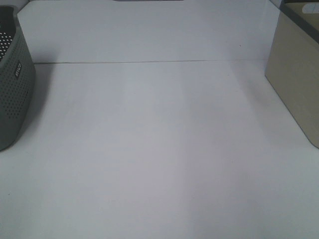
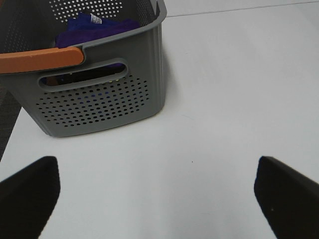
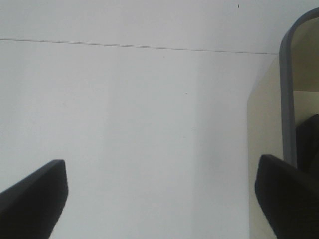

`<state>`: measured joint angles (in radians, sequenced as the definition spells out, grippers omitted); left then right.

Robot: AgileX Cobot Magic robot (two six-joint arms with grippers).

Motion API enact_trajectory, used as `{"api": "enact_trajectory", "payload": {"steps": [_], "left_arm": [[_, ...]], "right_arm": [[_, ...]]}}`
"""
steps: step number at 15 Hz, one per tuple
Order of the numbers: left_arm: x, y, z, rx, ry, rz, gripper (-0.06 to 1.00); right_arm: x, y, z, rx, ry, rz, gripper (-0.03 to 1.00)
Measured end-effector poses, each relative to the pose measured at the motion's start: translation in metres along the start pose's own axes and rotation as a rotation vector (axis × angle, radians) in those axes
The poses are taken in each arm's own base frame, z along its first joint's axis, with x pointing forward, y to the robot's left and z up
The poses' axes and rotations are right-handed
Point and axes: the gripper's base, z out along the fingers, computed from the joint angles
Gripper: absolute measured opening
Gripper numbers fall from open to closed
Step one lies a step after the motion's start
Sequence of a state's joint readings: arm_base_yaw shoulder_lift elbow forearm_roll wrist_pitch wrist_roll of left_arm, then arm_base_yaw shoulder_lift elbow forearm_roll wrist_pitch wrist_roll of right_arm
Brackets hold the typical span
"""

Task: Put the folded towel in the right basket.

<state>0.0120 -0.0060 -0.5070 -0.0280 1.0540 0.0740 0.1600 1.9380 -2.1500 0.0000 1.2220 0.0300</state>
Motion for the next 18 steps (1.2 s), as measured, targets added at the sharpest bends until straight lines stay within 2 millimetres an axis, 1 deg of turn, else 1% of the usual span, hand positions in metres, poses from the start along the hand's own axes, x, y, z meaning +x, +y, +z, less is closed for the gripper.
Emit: {"api": "enact_trajectory", "payload": {"steps": [1,2,3,4,5,6,8,10,11,12,13,15,17,18], "left_arm": [[0.0,0.0,0.0,0.0,0.0,0.0,0.99],[0.0,0.0,0.0,0.0,0.0,-0.001,0.99],[0.0,0.0,0.0,0.0,0.0,-0.001,0.99],[0.0,0.0,0.0,0.0,0.0,-0.001,0.99],[0.0,0.0,0.0,0.0,0.0,-0.001,0.99],[0.0,0.0,0.0,0.0,0.0,-0.001,0.99],[0.0,0.0,0.0,0.0,0.0,-0.001,0.99],[0.0,0.0,0.0,0.0,0.0,-0.001,0.99],[0.0,0.0,0.0,0.0,0.0,-0.001,0.99],[0.0,0.0,0.0,0.0,0.0,-0.001,0.99],[0.0,0.0,0.0,0.0,0.0,-0.001,0.99],[0.0,0.0,0.0,0.0,0.0,-0.001,0.99],[0.0,0.0,0.0,0.0,0.0,-0.001,0.99],[0.0,0.0,0.0,0.0,0.0,-0.001,0.99]], "right_arm": [[0.0,0.005,-0.009,-0.009,-0.018,0.004,0.98],[0.004,0.007,-0.037,-0.007,-0.056,0.013,0.98],[0.013,0.004,-0.052,0.023,-0.056,0.005,0.98],[0.026,-0.001,-0.058,0.068,-0.031,-0.004,0.98],[0.032,-0.003,-0.062,0.09,-0.022,-0.009,0.98],[0.048,-0.008,-0.071,0.139,-0.002,-0.009,0.98],[0.086,-0.014,-0.088,0.176,0.049,-0.003,0.98],[0.126,-0.013,-0.117,0.143,0.047,0.009,0.98],[0.138,-0.013,-0.123,0.134,0.048,0.013,0.98],[0.16,-0.013,-0.129,0.122,0.062,0.017,0.98],[0.206,-0.014,-0.143,0.119,0.068,0.018,0.98],[0.253,-0.017,-0.157,0.117,0.037,0.02,0.98],[0.297,-0.019,-0.163,0.114,-0.006,0.022,0.98],[0.309,-0.019,-0.164,0.113,-0.023,0.022,0.98]]}}
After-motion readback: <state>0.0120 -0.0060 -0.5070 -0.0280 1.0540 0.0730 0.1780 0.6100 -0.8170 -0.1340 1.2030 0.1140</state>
